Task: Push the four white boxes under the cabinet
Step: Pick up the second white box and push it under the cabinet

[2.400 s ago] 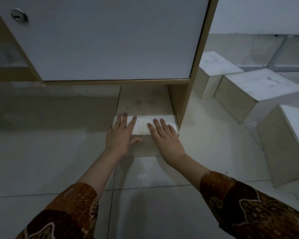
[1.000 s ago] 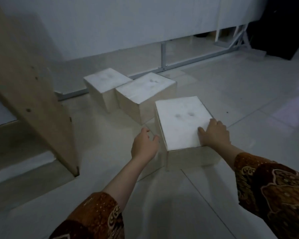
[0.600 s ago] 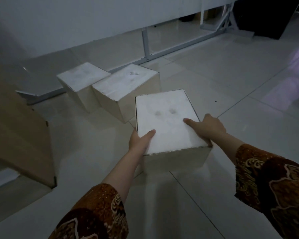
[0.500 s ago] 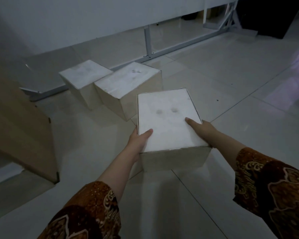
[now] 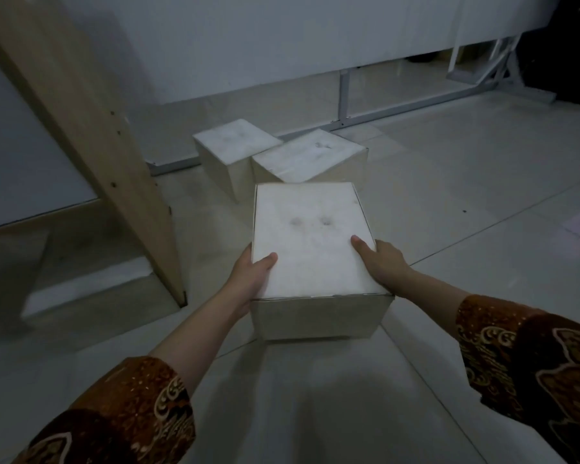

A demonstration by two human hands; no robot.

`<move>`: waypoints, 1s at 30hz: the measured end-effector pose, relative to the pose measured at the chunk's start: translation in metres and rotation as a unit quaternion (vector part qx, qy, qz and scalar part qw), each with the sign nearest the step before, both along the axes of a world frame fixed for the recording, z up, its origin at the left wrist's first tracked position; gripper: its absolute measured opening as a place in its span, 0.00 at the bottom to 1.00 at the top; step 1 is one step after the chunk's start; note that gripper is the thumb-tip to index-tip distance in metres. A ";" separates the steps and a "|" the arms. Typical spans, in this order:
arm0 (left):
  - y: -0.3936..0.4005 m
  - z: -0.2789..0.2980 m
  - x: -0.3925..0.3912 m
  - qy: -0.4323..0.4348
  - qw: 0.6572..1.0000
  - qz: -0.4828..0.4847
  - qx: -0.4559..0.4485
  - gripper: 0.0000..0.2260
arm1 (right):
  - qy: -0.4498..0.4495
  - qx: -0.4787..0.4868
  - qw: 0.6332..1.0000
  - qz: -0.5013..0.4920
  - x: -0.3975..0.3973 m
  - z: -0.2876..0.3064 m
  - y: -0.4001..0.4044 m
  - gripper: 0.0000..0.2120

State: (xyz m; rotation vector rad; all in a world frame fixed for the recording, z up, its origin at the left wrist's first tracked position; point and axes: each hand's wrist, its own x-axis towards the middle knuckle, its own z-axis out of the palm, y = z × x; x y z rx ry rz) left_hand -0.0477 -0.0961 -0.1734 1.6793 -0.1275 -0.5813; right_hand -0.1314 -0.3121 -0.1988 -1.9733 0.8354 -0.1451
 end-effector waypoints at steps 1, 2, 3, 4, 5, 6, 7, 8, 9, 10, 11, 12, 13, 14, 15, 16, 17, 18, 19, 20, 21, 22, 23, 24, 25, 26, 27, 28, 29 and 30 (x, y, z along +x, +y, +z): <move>0.016 0.005 -0.002 -0.007 1.000 0.003 0.001 0.18 | -0.008 -0.010 1.000 0.008 0.000 0.005 0.014 0.29; 0.027 0.008 -0.003 -0.013 1.000 0.005 0.000 0.18 | -0.018 -0.019 1.000 0.014 0.000 0.008 0.024 0.29; 0.044 0.010 -0.006 -0.018 1.000 0.010 0.001 0.18 | -0.025 -0.026 0.999 0.023 -0.001 0.010 0.039 0.28; 0.059 0.012 -0.009 -0.023 1.000 0.015 0.005 0.18 | -0.031 -0.032 0.999 0.028 -0.002 0.011 0.052 0.28; 0.072 0.013 -0.012 -0.027 0.999 0.023 0.007 0.18 | -0.033 -0.034 0.998 0.034 -0.004 0.010 0.064 0.28; 0.088 0.014 -0.017 -0.027 0.999 0.033 0.009 0.18 | -0.031 -0.036 0.998 0.041 -0.006 0.010 0.078 0.28; 0.099 0.013 -0.021 -0.024 0.999 0.039 0.007 0.18 | -0.026 -0.035 0.998 0.047 -0.008 0.010 0.089 0.28; 0.113 0.013 -0.026 -0.020 0.999 0.043 0.005 0.18 | -0.021 -0.036 0.998 0.052 -0.011 0.011 0.102 0.28; 0.123 0.013 -0.031 -0.015 0.999 0.046 0.002 0.18 | -0.018 -0.036 0.998 0.054 -0.014 0.011 0.113 0.28; 0.135 0.013 -0.036 -0.009 0.999 0.049 0.002 0.17 | -0.020 -0.037 0.997 0.057 -0.017 0.010 0.124 0.27; 0.145 0.013 -0.042 -0.006 0.998 0.056 0.001 0.17 | -0.022 -0.041 0.997 0.060 -0.023 0.008 0.134 0.27; 0.158 0.014 -0.050 -0.006 0.998 0.065 0.003 0.17 | -0.026 -0.044 0.996 0.067 -0.028 0.006 0.147 0.27; 0.170 0.014 -0.057 -0.008 0.997 0.073 0.009 0.16 | -0.028 -0.044 0.996 0.074 -0.035 0.004 0.158 0.26; 0.183 0.015 -0.065 -0.011 0.997 0.081 0.017 0.16 | -0.031 -0.040 0.995 0.083 -0.043 0.003 0.170 0.26; 0.193 0.015 -0.071 -0.014 0.996 0.085 0.022 0.15 | -0.033 -0.036 0.994 0.096 -0.048 0.003 0.178 0.26; 0.210 0.014 -0.081 -0.011 0.995 0.096 0.026 0.14 | -0.030 -0.030 0.992 0.115 -0.054 0.000 0.194 0.25; 0.220 0.015 -0.088 -0.010 0.995 0.098 0.026 0.14 | -0.030 -0.025 0.992 0.123 -0.059 -0.001 0.203 0.25; 0.224 0.015 -0.092 -0.013 0.995 0.094 0.025 0.14 | -0.033 -0.019 0.992 0.124 -0.062 -0.003 0.205 0.25; 0.233 0.013 -0.097 -0.014 0.995 0.096 0.028 0.15 | -0.035 -0.014 0.991 0.127 -0.064 -0.005 0.213 0.25; 0.241 0.012 -0.101 -0.014 0.994 0.102 0.035 0.16 | -0.038 -0.009 0.990 0.133 -0.065 -0.006 0.220 0.25; 0.253 0.010 -0.106 -0.014 0.992 0.117 0.042 0.16 | -0.038 -0.005 0.988 0.148 -0.065 -0.008 0.231 0.24; 0.264 0.008 -0.112 -0.014 0.990 0.131 0.046 0.16 | -0.038 -0.001 0.986 0.162 -0.064 -0.011 0.241 0.24; 0.275 0.004 -0.118 -0.014 0.988 0.144 0.045 0.16 | -0.038 0.000 0.984 0.176 -0.064 -0.013 0.250 0.23; 0.287 0.000 -0.123 -0.013 0.986 0.157 0.044 0.16 | -0.038 0.000 0.981 0.192 -0.062 -0.015 0.261 0.23; 0.296 -0.003 -0.129 -0.013 0.984 0.170 0.046 0.16 | -0.037 0.000 0.978 0.205 -0.060 -0.018 0.270 0.23; 0.305 -0.005 -0.134 -0.012 0.981 0.185 0.051 0.16 | -0.035 0.003 0.975 0.218 -0.058 -0.020 0.280 0.23; 0.314 -0.006 -0.137 -0.011 0.978 0.201 0.054 0.16 | -0.032 0.006 0.972 0.232 -0.055 -0.021 0.289 0.23; 0.326 -0.008 -0.140 -0.011 0.974 0.217 0.058 0.16 | -0.030 0.011 0.968 0.249 -0.051 -0.022 0.301 0.23; 0.337 -0.009 -0.143 -0.011 0.971 0.230 0.061 0.16 | -0.028 0.017 0.965 0.262 -0.048 -0.023 0.312 0.23; 0.346 -0.009 -0.146 -0.010 0.968 0.242 0.067 0.16 | -0.029 0.024 0.962 0.272 -0.045 -0.023 0.323 0.23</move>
